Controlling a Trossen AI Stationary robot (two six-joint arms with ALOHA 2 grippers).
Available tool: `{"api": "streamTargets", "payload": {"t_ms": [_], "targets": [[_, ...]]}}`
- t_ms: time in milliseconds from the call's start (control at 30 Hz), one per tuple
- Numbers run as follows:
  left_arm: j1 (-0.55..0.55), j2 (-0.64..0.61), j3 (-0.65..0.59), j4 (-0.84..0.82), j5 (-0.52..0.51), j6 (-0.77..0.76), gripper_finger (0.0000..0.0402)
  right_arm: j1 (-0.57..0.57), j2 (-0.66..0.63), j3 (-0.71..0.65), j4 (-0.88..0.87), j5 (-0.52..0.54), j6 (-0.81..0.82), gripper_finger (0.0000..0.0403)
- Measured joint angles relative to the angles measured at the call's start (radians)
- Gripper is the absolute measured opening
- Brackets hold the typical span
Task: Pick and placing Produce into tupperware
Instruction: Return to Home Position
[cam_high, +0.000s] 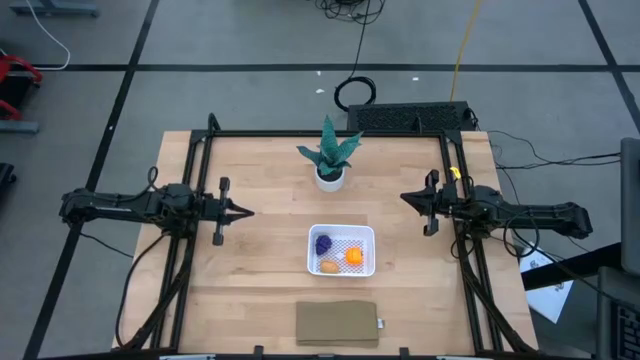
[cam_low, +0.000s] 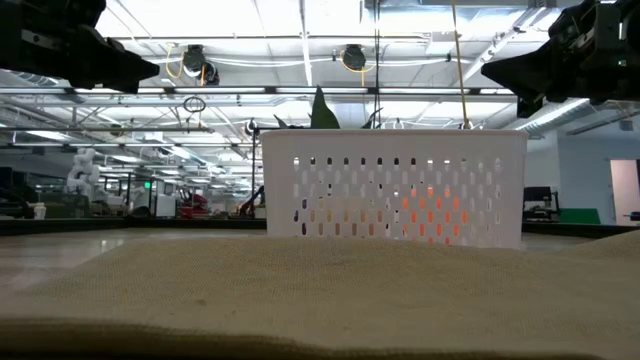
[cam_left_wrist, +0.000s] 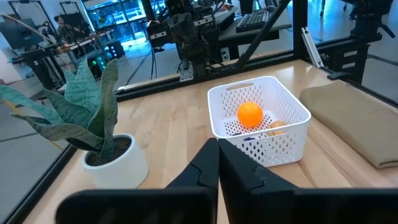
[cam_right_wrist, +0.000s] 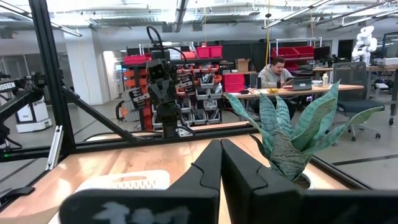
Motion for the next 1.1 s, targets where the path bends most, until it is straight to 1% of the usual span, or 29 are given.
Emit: {"api": "streamTargets", "payload": {"t_ms": [233, 1100], "targets": [[0.000, 0.000, 0.000, 0.000, 0.000, 0.000, 0.0025, 0.000, 0.000, 0.000, -0.003, 0.000, 0.000, 0.0000], [0.000, 0.000, 0.000, 0.000, 0.000, 0.000, 0.0026, 0.000, 0.000, 0.000, -0.004, 0.000, 0.000, 0.0000]]}}
